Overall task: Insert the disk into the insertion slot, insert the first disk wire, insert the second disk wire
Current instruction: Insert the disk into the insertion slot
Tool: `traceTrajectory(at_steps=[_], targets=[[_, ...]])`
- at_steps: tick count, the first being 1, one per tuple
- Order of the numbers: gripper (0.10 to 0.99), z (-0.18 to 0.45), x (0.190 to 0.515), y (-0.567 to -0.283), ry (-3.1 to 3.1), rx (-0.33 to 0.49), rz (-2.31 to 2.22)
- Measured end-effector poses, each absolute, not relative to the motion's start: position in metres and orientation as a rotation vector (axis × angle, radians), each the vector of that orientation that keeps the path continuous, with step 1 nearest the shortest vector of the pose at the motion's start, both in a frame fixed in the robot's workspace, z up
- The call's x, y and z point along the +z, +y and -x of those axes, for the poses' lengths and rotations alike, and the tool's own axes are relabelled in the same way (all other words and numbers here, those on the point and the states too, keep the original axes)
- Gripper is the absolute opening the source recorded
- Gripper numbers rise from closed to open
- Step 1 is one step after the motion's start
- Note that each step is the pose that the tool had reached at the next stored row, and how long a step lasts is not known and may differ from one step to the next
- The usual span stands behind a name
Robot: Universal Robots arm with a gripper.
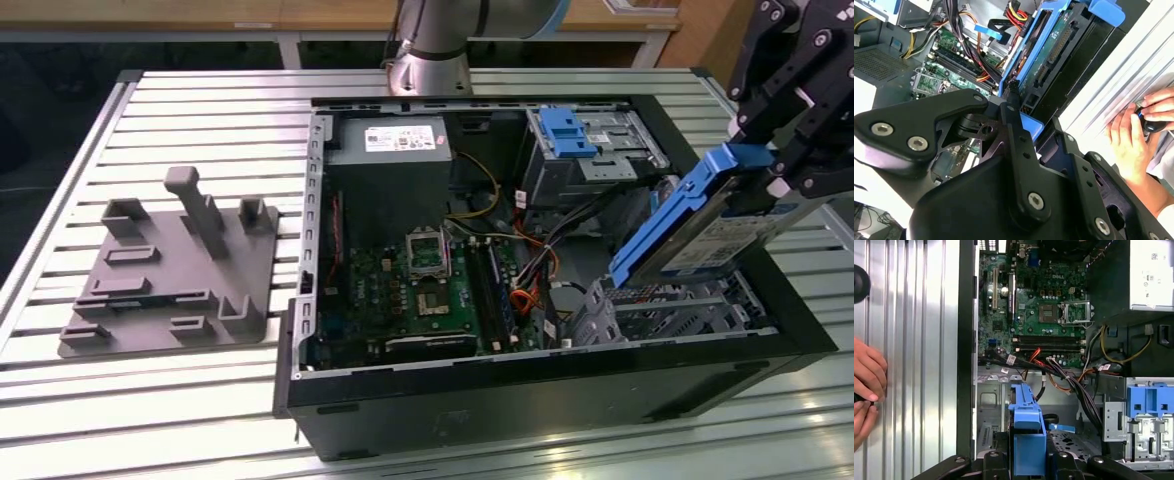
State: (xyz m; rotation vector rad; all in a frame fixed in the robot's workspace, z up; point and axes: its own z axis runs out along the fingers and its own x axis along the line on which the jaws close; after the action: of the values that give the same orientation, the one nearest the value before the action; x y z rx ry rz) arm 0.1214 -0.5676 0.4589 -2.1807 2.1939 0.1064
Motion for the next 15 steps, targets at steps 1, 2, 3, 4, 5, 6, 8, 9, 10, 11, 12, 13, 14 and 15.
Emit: traceTrajectory(at_steps=[1,2,3,4,5,6,8,9,10,11,12,13,14,15], targets=[[0.361,-0.1214,0.4585,-0.5676,2.194,0.106,2.181],[0.361,-0.1214,0.4581,-0.5676,2.194,0.105,2.181],[0.361,-0.1214,0.4577,-0.5676,2.194,0.105,2.181],[0.361,-0.1214,0.4573,-0.5676,2.194,0.105,2.181],[0.361,-0.1213,0.4571,-0.5676,2.195,0.105,2.181],[0.361,-0.1212,0.4569,-0.5676,2.195,0.105,2.181],[0.361,-0.1208,0.4564,-0.5676,2.195,0.104,2.181],[0.361,-0.1206,0.4562,-0.5676,2.195,0.104,2.181],[0.361,-0.1203,0.456,-0.5677,2.195,0.104,2.181],[0.361,-0.1201,0.4558,-0.5677,2.195,0.104,2.181],[0.361,-0.12,0.4555,-0.5677,2.195,0.104,2.182],[0.361,-0.12,0.4552,-0.5676,2.195,0.104,2.182],[0.361,-0.12,0.4548,-0.5676,2.195,0.104,2.182],[0.361,-0.1199,0.4545,-0.5676,2.195,0.104,2.182]])
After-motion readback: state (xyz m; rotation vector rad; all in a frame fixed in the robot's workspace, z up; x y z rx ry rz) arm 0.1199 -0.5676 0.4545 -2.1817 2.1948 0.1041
